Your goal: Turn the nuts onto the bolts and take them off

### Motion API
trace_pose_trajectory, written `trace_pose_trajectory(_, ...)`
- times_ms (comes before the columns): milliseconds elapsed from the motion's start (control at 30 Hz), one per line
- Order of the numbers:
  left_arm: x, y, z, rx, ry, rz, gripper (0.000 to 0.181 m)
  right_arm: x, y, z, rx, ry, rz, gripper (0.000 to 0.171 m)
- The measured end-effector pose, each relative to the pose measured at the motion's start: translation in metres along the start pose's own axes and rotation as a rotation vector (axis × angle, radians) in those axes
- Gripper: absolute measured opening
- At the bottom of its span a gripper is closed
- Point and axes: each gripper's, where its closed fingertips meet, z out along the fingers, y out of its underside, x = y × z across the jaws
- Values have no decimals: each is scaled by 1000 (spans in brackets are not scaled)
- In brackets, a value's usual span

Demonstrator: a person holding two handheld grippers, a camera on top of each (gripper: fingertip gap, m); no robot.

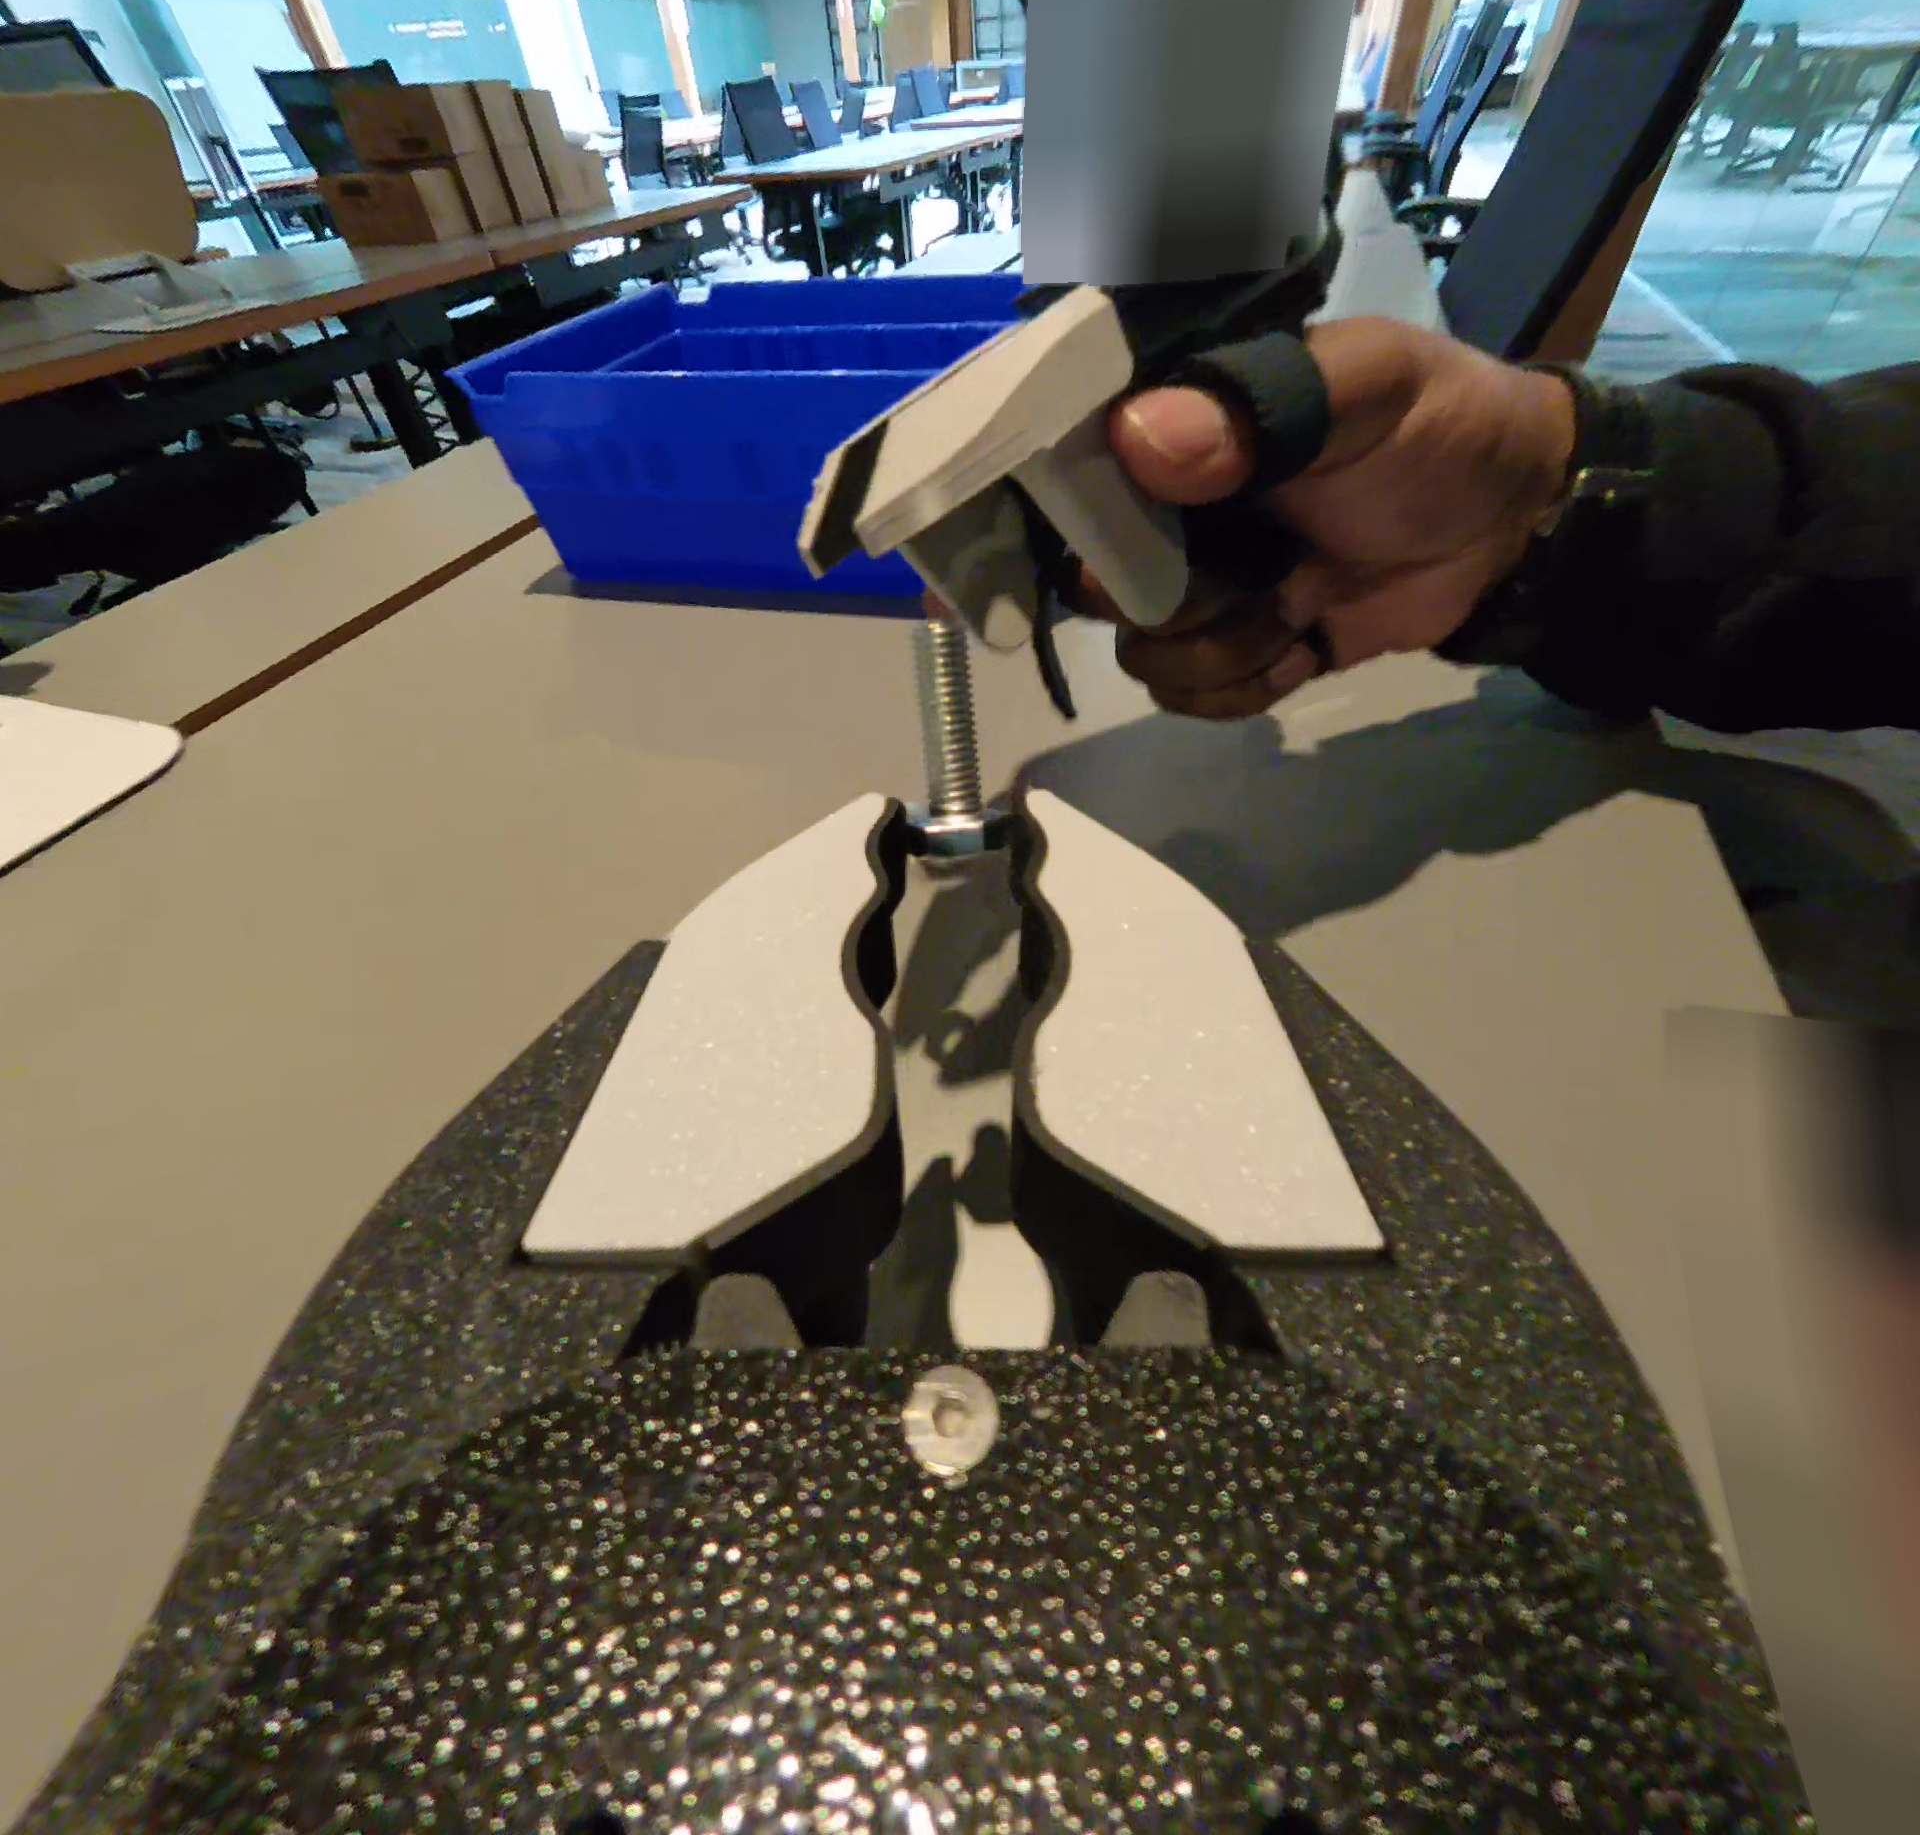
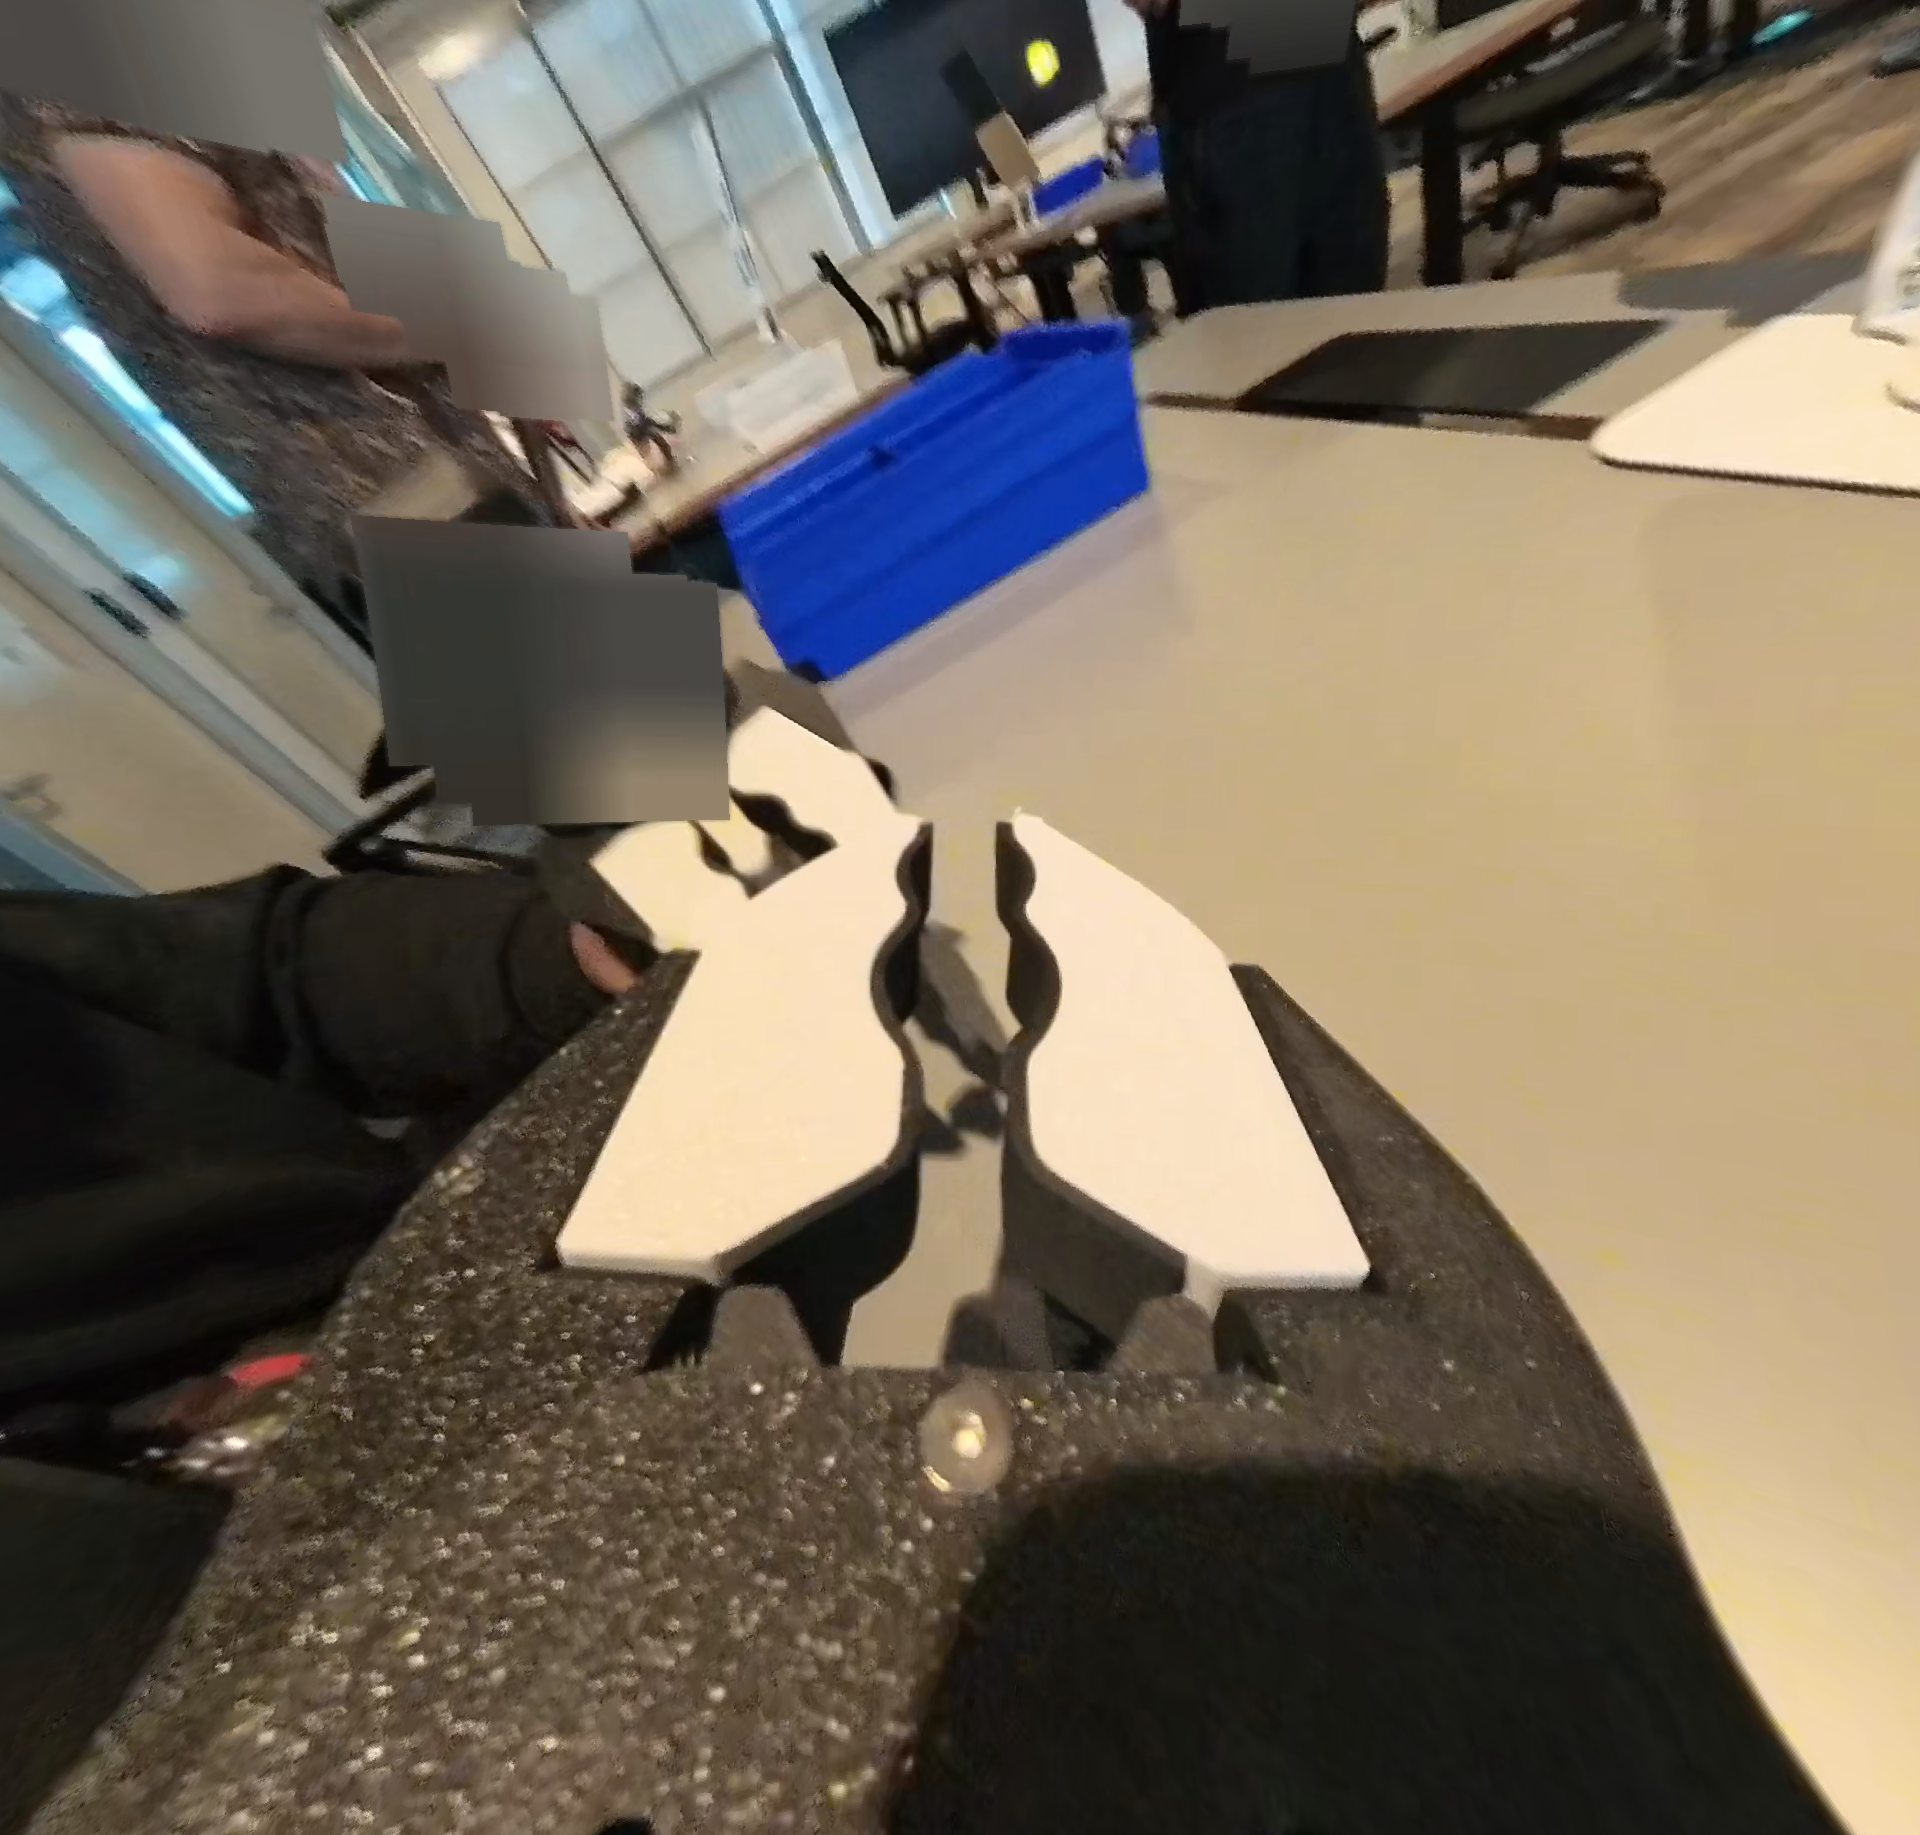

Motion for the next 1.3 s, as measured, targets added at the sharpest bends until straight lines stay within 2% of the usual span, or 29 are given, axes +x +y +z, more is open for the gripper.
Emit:
trace_pose_trajectory(33, -5, 3, -3, -19, -20, 13, 18, 11, 1, -6, -28, 40, -27, 13)
trace_pose_trajectory(133, -23, 15, -11, -100, -74, 58, 19, 38, 15, -19, -237, 122, -169, 17)
trace_pose_trajectory(267, -35, 23, -17, -132, -109, 39, 18, 16, 56, -13, -458, -1, -285, 23)
trace_pose_trajectory(400, -35, 21, -18, -131, -108, 48, 18, 26, 103, -20, -665, 85, -415, 26)
trace_pose_trajectory(467, -33, 23, -17, -138, -102, 49, 18, 37, 108, -30, -676, 143, -423, 28)
trace_pose_trajectory(667, -27, 19, -16, -127, -83, 57, 18, 52, 104, -79, -554, 240, -385, 34)
trace_pose_trajectory(767, -25, 20, -14, -134, -77, 60, 19, 42, 103, -97, -478, 216, -393, 34)
trace_pose_trajectory(867, -23, 19, -14, -134, -79, 72, 19, 5, 107, -120, -404, 71, -368, 32)
trace_pose_trajectory(1000, -18, 14, -11, -112, -59, 77, 18, 10, 137, -158, -512, 155, -400, 29)
trace_pose_trajectory(1100, -13, 17, -6, -126, -46, 88, 19, 14, 132, -158, -489, 182, -389, 25)
trace_pose_trajectory(1300, -10, 16, -7, -124, -53, 103, 18, 24, 152, -154, -651, 199, -369, 23)
